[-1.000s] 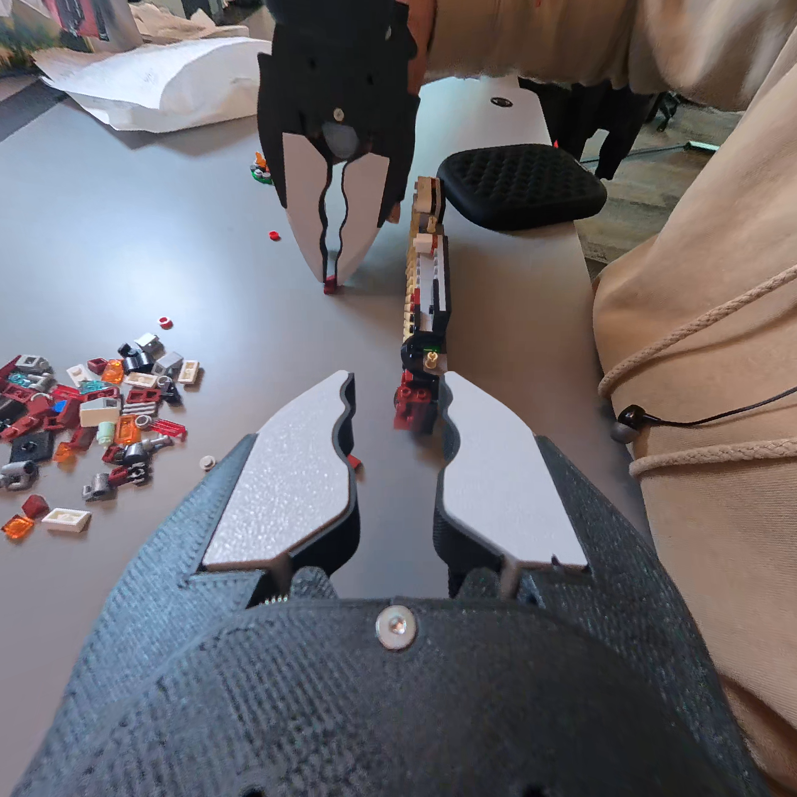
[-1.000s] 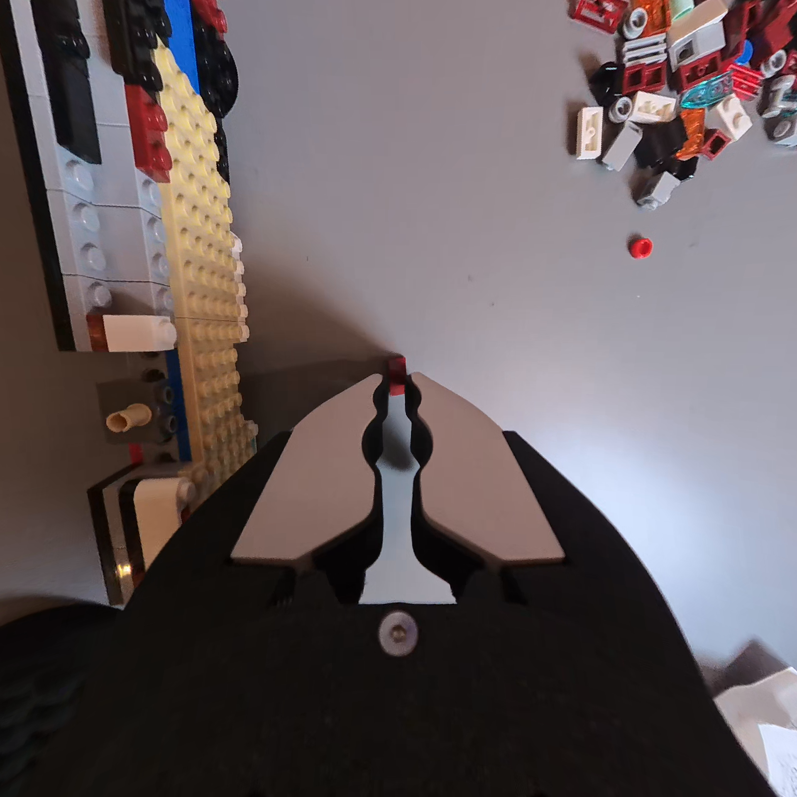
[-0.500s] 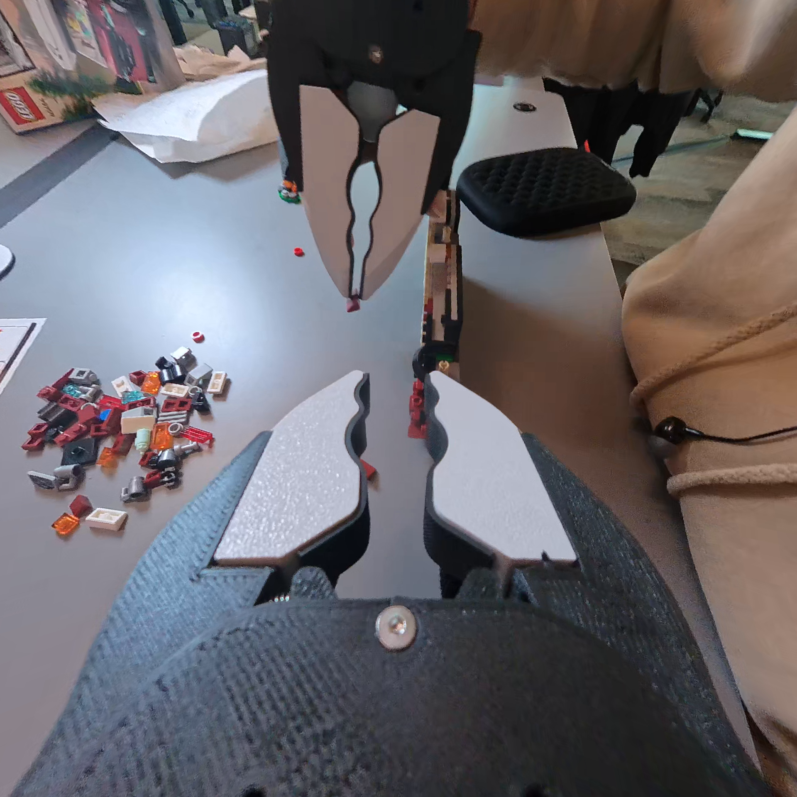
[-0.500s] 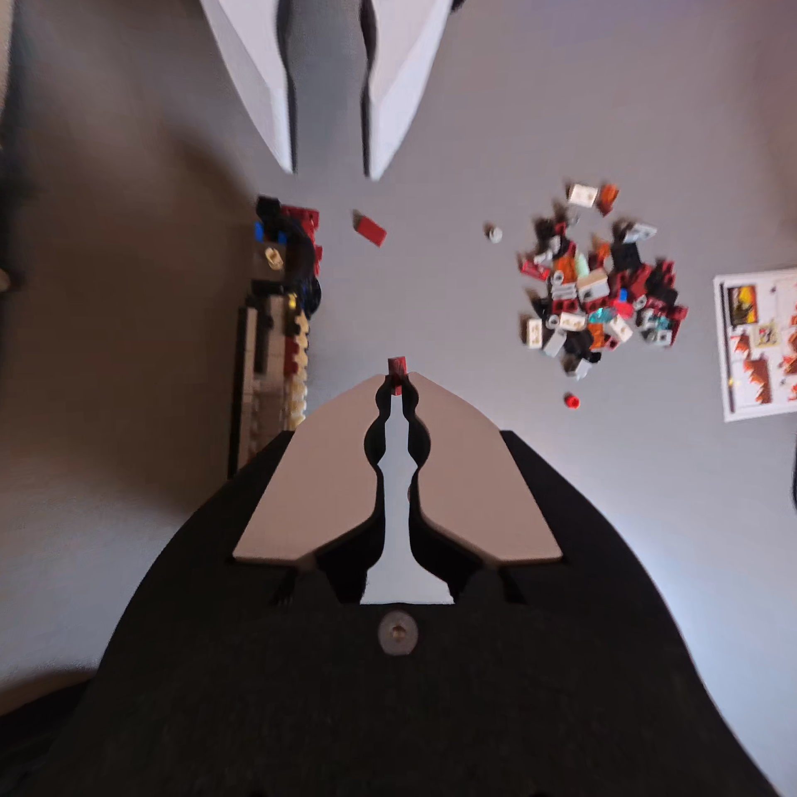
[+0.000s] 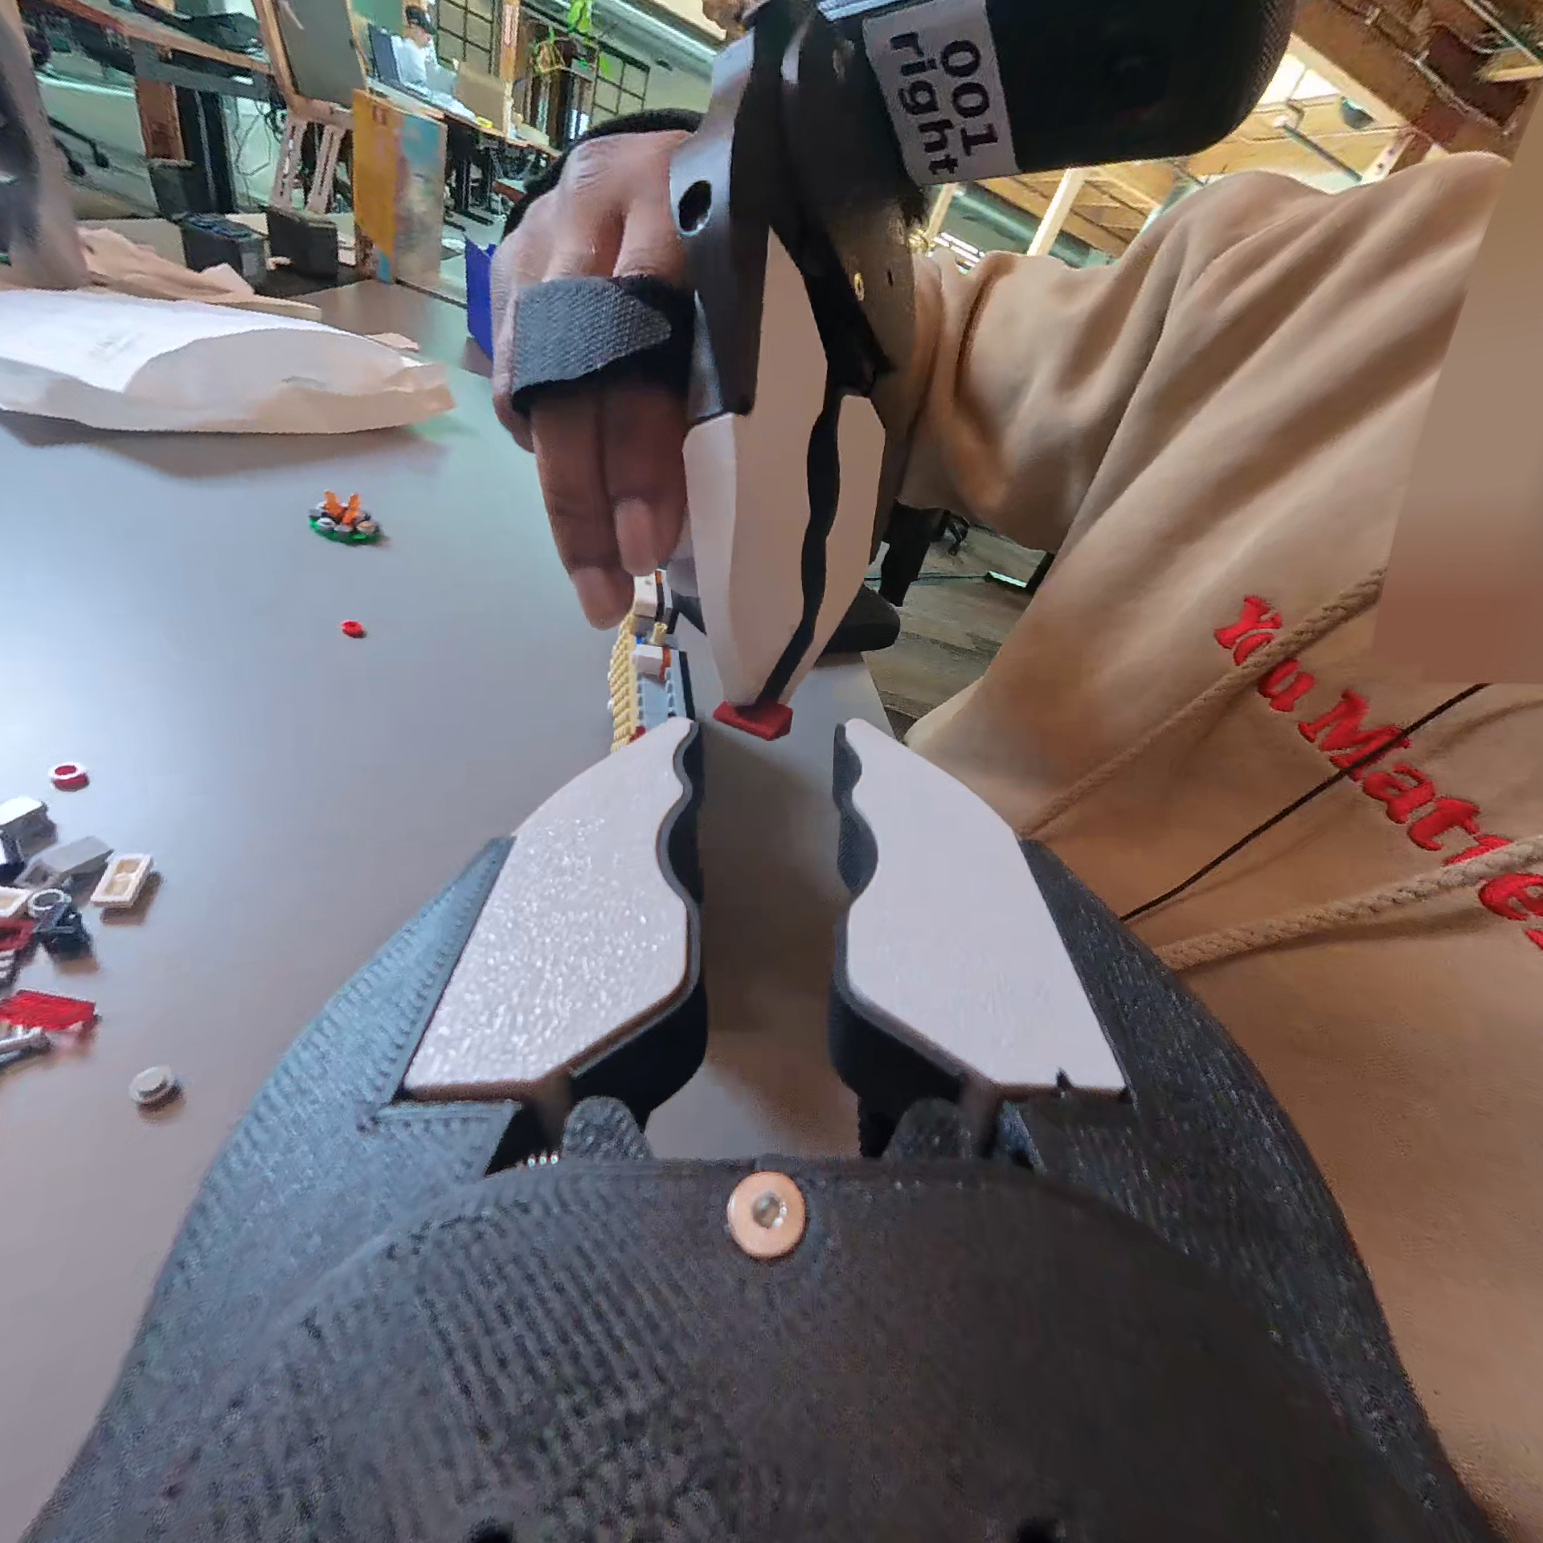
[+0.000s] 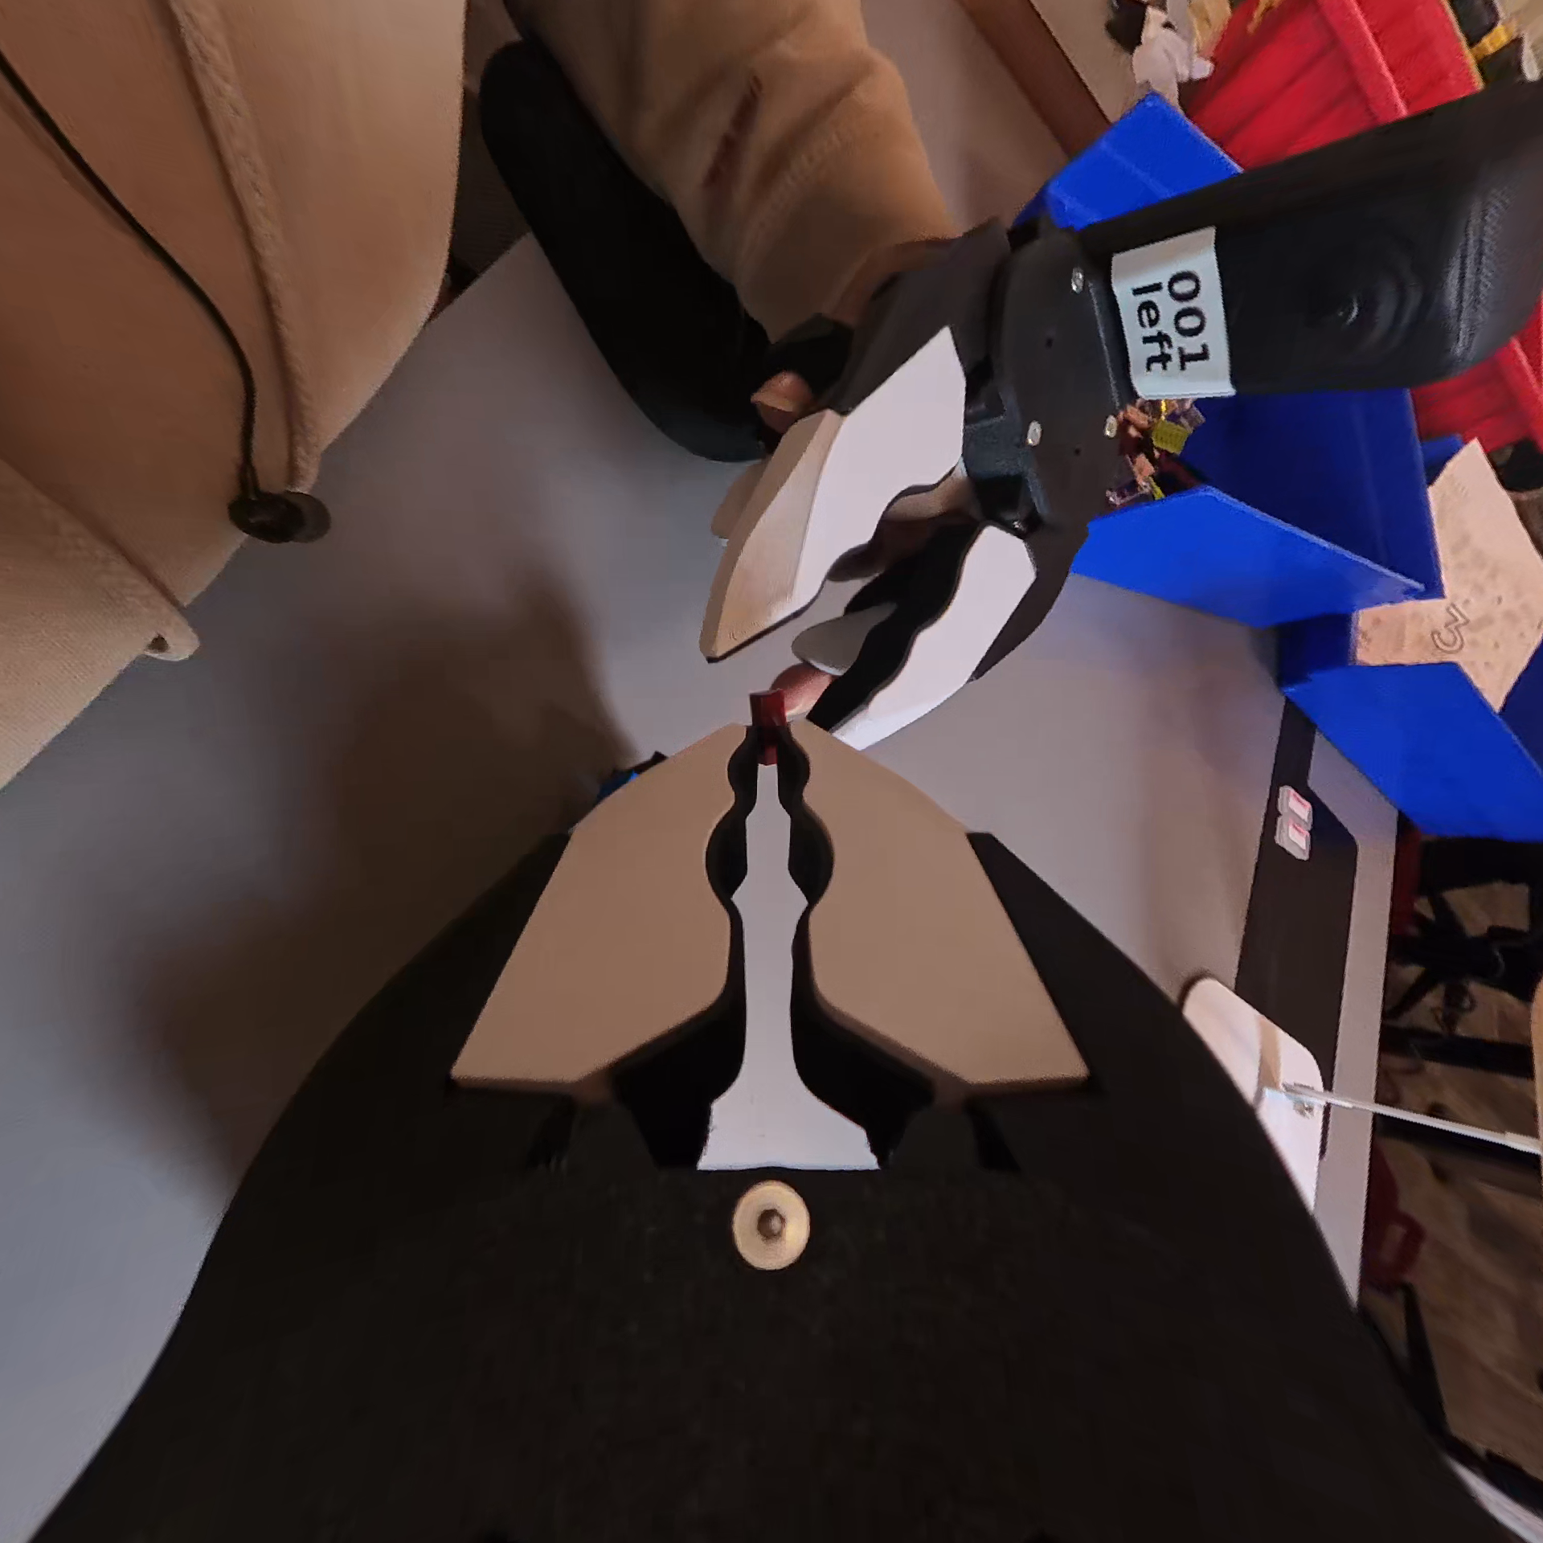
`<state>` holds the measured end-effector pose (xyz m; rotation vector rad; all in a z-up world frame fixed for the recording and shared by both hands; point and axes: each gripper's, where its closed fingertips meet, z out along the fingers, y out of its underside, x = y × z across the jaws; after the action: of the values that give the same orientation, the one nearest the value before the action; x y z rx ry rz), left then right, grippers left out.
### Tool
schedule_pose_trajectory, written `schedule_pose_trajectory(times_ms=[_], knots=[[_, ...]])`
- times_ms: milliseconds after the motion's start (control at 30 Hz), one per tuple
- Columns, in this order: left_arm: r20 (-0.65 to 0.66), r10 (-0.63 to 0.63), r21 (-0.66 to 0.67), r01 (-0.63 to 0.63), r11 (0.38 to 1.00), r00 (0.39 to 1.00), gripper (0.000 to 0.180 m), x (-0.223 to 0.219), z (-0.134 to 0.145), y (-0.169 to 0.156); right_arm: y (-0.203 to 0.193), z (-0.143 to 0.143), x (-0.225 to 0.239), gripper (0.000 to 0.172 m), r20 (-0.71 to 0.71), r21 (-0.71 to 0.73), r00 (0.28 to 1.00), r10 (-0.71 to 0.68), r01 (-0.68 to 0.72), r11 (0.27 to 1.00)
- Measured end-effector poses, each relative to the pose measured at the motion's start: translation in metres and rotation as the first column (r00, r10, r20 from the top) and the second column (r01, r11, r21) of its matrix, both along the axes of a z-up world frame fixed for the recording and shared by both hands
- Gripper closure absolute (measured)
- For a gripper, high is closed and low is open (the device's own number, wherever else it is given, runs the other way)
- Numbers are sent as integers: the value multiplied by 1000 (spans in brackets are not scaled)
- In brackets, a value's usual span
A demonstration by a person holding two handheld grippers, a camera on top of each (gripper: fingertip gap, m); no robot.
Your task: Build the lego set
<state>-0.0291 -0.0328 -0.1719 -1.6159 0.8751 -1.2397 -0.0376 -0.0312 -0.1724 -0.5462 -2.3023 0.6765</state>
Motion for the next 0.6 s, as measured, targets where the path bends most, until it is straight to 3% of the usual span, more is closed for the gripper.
schedule_pose_trajectory(times_ms=[267,600], knots=[[-4,-34,2,34,999,999,162,5,-1,-6,-11,-1,4,168,-8,-14,999,46,-46,999],[-5,-6,-6,6,1000,1000,163,3,-1,-2,-7,-2,2,168,-19,-12,999,27,-27,1000]])
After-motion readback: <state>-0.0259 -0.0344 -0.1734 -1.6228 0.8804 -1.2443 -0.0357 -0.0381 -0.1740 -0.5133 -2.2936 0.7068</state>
